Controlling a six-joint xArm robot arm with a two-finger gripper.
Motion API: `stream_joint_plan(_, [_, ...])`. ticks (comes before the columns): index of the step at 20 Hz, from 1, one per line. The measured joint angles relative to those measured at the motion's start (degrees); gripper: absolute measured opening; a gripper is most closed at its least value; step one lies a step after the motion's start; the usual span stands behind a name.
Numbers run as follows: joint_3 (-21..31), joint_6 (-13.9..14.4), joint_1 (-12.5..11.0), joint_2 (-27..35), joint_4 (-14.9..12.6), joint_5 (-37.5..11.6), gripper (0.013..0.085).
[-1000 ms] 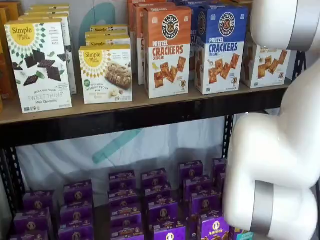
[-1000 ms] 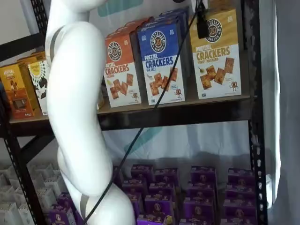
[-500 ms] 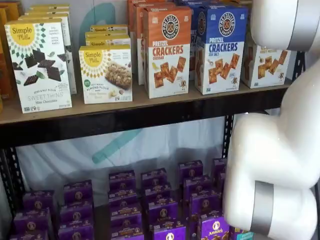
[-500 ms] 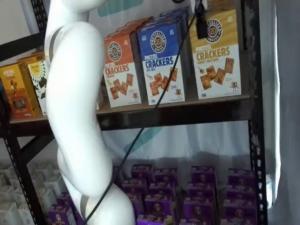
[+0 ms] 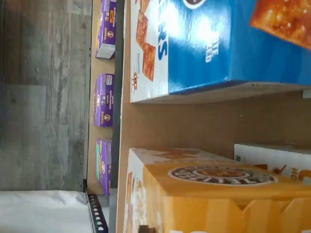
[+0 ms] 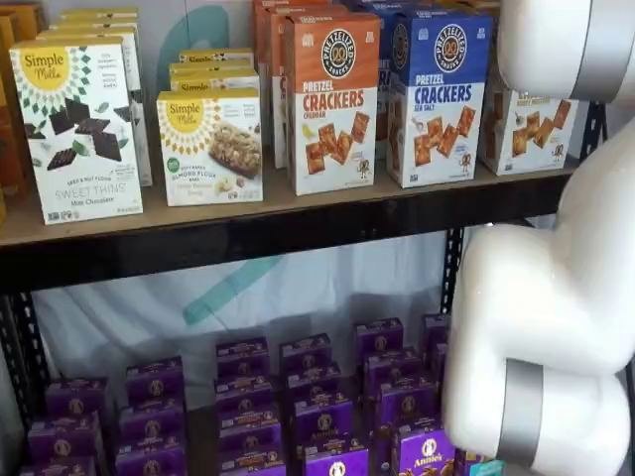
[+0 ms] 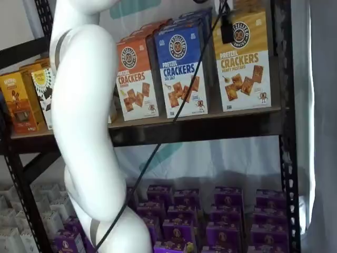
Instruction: Retrieve the yellow and white box located on the top shelf, the sixth one from the left
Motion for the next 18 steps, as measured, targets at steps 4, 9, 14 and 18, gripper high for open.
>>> stream_joint_plan(4, [0.01,-0.21,-0.22,-0.01,0.03,-0.05,0.069])
stream_joint_plan(9, [0.03,-0.52,-0.58,-0.08,0.26,-0.08,0.065])
stream_joint_plan(14, [-0.73,-0.61,-0.79,0.15,0.2,0.86,0.061])
stream_joint_plan(18, [-0.99,-0.74,-1.09,-0.15,0.42,1.64,0.061])
